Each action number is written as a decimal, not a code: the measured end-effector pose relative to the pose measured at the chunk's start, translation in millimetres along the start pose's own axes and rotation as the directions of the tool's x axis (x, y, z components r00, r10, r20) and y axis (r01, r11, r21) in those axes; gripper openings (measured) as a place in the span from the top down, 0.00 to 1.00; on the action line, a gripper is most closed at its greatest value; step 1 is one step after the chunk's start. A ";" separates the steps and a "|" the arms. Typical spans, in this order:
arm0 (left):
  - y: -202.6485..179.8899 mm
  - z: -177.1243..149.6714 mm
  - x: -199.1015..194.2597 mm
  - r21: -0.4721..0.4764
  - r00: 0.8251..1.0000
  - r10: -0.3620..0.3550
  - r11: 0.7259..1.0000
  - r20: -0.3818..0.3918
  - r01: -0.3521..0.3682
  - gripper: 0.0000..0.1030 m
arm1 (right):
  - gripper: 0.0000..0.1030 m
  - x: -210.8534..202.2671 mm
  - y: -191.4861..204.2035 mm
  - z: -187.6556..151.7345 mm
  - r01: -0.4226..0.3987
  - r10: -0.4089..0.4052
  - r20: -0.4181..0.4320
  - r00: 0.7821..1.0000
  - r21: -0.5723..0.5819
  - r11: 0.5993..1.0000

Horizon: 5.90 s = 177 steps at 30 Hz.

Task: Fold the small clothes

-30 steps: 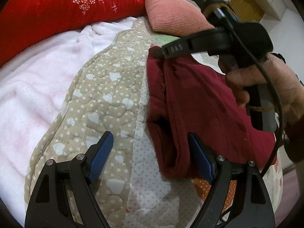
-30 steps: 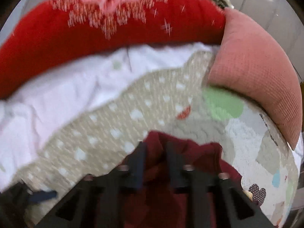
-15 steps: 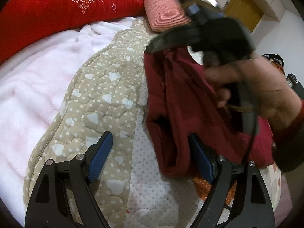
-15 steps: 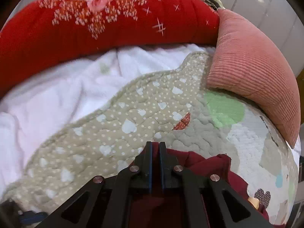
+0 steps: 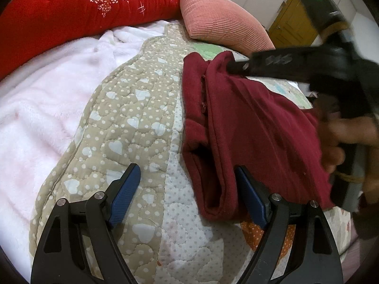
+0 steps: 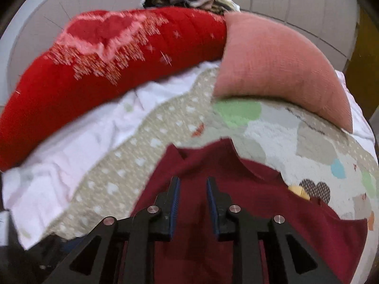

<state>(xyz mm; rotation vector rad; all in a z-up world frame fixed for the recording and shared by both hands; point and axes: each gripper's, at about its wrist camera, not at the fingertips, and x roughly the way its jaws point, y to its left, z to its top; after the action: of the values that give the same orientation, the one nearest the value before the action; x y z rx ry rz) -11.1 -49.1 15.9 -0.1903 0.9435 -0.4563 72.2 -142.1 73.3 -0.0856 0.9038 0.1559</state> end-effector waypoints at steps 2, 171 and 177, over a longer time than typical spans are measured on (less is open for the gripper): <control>-0.3 0.1 0.2 0.000 1.000 0.000 1.000 0.000 0.000 0.20 | 0.79 15.4 -6.3 -2.0 -0.001 0.002 -0.032 0.999 0.028 1.000; -186.7 -35.4 25.8 0.273 0.992 0.034 0.962 -0.119 0.000 0.37 | 0.92 -186.0 -169.9 -271.2 -0.153 0.101 0.141 0.985 0.436 0.887; -189.0 -31.2 20.2 0.288 0.994 0.060 0.957 -0.096 -0.031 0.37 | 0.43 -217.2 -177.3 -264.2 -0.143 0.021 0.248 0.968 0.483 0.864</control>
<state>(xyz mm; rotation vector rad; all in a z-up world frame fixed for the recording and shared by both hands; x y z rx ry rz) -81.8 -225.1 49.5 0.1195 0.9692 -0.5586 -234.4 -375.2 83.0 0.4494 0.6853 0.0061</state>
